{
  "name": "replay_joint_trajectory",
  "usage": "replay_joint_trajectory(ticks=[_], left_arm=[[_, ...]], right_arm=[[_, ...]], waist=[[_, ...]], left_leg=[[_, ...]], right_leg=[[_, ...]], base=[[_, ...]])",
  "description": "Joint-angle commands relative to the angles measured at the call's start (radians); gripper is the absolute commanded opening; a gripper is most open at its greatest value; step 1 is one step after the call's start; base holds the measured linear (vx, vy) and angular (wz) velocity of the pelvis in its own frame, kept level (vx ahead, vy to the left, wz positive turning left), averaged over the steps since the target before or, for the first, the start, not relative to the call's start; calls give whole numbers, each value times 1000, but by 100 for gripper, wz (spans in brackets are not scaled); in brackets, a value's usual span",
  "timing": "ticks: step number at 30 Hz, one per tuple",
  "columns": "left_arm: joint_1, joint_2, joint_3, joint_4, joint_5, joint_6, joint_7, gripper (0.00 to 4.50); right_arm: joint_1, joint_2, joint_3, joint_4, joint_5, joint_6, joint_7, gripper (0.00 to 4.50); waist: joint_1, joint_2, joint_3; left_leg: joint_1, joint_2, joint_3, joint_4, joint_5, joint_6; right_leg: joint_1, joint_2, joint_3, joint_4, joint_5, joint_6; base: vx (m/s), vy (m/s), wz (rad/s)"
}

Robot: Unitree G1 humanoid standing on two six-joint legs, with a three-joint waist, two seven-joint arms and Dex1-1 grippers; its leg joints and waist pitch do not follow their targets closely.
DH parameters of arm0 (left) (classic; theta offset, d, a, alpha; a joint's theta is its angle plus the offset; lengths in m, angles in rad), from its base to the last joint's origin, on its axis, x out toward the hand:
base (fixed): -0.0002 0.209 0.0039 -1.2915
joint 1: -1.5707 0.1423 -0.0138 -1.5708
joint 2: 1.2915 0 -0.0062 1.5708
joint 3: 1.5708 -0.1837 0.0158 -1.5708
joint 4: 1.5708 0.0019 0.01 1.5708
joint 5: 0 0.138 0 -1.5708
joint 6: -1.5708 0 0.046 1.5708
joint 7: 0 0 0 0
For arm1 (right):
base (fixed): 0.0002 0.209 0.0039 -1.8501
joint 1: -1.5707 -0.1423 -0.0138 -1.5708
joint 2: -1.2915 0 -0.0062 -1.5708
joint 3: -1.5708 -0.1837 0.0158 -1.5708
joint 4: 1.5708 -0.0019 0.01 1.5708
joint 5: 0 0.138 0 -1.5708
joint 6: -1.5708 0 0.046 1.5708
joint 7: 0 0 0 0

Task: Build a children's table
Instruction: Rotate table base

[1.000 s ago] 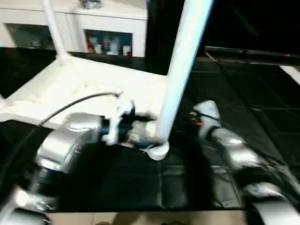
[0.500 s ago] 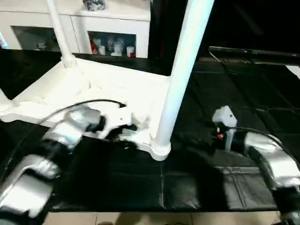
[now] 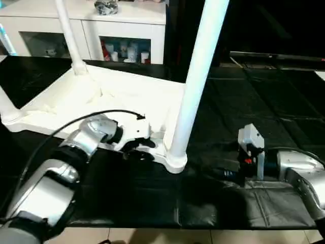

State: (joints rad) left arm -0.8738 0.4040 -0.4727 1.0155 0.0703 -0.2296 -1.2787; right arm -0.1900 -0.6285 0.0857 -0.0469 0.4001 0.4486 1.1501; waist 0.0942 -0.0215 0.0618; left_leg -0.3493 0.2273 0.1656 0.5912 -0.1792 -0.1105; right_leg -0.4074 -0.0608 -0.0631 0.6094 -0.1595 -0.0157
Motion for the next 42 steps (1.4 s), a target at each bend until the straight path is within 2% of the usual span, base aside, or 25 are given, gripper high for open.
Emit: replay_joint_trajectory(ticks=[1, 2, 5, 10, 13, 19, 22, 25, 27, 28, 29, 30, 31, 33, 34, 35, 37, 38, 39, 42], left_arm=[[-29, -8, 19, 27, 6, -24, -10, 158], [-30, -10, 19, 32, 6, -24, -16, 149], [-32, -21, 28, 46, -3, -14, -46, 120], [-34, -32, 25, 61, -10, 18, -135, 85], [-40, -39, 26, 76, -11, 48, -197, 67], [-41, -37, 12, 78, 4, 88, -233, 21], [-31, -34, -10, 100, 63, 95, -179, 5], [-24, -33, -9, 108, 81, 106, -129, 2], [-18, -43, 32, 108, 56, 169, -53, 2], [-18, -43, 32, 108, 56, 169, -53, 2], [-10, -60, 82, 93, 14, 255, 0, 2], [0, -73, 118, 69, -20, 328, 35, 2], [7, -79, 137, 52, -39, 370, 53, 2], [30, -89, 170, 6, -71, 438, 76, 2], [43, -89, 175, -14, -75, 451, 84, 2], [62, -89, 174, -36, -70, 446, 95, 2], [91, -87, 167, -67, -52, 428, 109, 2], [97, -88, 167, -73, -50, 423, 110, 2], [121, -93, 165, -106, -43, 416, 117, 2], [165, -88, 153, -189, -26, 382, 124, 2]], right_arm=[[4, -22, -9, -43, 28, 29, 21, 450], [7, -25, -8, -51, 31, 33, 25, 450], [10, -31, -6, -59, 35, 41, 25, 450], [4, -29, -2, -60, 36, 43, 27, 450], [1, -30, -3, -65, 39, 48, 27, 450], [-1, -30, -2, -62, 40, 42, 24, 450], [-4, -25, -2, -55, 34, 30, 20, 450], [-8, -18, -2, -55, 32, 27, 14, 450], [-13, -4, -9, -55, 34, 21, 0, 450], [-13, -4, -9, -55, 34, 21, 0, 450], [-15, 6, -18, -49, 42, 20, -7, 450], [-14, 12, -20, -44, 46, 20, -9, 450], [-13, 15, -21, -42, 48, 21, -10, 450], [-11, 24, -15, -36, 44, 16, -14, 450], [-12, 31, -10, -31, 40, 11, -18, 450], [-14, 40, -2, -23, 34, 5, -23, 450], [-18, 53, 10, -12, 23, -5, -31, 450], [-19, 56, 12, -11, 21, -6, -33, 450], [-26, 68, 22, -3, 15, -9, -41, 450], [-36, 84, 29, 9, 8, -15, -53, 450]], waist=[[7, 6, -72], [7, 5, -71], [8, 5, -71], [12, 3, -71], [13, 7, -73], [13, 7, -74], [11, 8, -74], [9, 5, -68], [6, 4, -65], [5, 2, -66], [3, 3, -64], [0, -5, -63], [1, -3, -62], [-6, -7, -65], [-8, -8, -66], [-13, -4, -68], [-21, 0, -69], [-24, 0, -68], [-24, -8, -66], [-23, -7, -67]], left_leg=[[2, -8, 7, -63, -247, 32], [-1, -8, 6, -64, -247, 31], [3, -8, 7, -62, -251, 27], [2, -6, 7, -64, -239, 28], [1, -4, 5, -65, -232, 26], [0, -4, 7, -63, -220, 31], [0, -4, 7, -63, -222, 32], [3, -7, 8, -64, -245, 34], [8, -10, 8, -62, -269, 34], [8, -10, 9, -62, -270, 33], [6, -13, 7, -62, -269, 34], [1, -15, 7, -59, -264, 31], [0, -18, 5, -59, -261, 34], [-13, -21, 0, -63, -244, 37], [-15, -19, -1, -63, -243, 35], [-14, -18, -4, -66, -244, 39], [-5, -16, -4, -67, -261, 46], [-3, -17, -2, -67, -266, 52], [1, -16, -1, -66, -276, 57], [3, -10, -1, -70, -267, 58]], right_leg=[[60, -55, 34, -95, -365, -143], [61, -57, 33, -93, -368, -144], [58, -60, 34, -97, -392, -143], [59, -61, 35, -94, -375, -149], [61, -62, 36, -88, -336, -165], [65, -62, 38, -82, -279, -193], [65, -61, 37, -83, -278, -192], [63, -62, 35, -94, -366, -167], [58, -62, 33, -102, -447, -145], [58, -62, 32, -103, -464, -138], [58, -63, 29, -108, -506, -121], [61, -63, 24, -107, -536, -108], [60, -64, 21, -111, -559, -99], [69, -64, 13, -115, -576, -65], [70, -63, 12, -112, -566, -63], [68, -65, 10, -114, -550, -65], [60, -62, 10, -119, -526, -81], [57, -60, 11, -120, -508, -91], [53, -59, 12, -120, -515, -94], [52, -64, 18, -115, -504, -105]], base=[[0, 0, 0], [0, 0, 0], [0, 0, 0], [0, 0, 0], [0, 0, 0], [0, 0, 0], [0, 0, 0], [0, 0, 0], [0, 0, 0], [0, 0, 0], [0, 0, 0], [0, 0, 0], [0, 0, 0], [0, 0, 0], [0, 0, 0], [0, 0, 0], [0, 0, 0], [0, 0, 0], [0, 0, 0], [0, 0, 0]])
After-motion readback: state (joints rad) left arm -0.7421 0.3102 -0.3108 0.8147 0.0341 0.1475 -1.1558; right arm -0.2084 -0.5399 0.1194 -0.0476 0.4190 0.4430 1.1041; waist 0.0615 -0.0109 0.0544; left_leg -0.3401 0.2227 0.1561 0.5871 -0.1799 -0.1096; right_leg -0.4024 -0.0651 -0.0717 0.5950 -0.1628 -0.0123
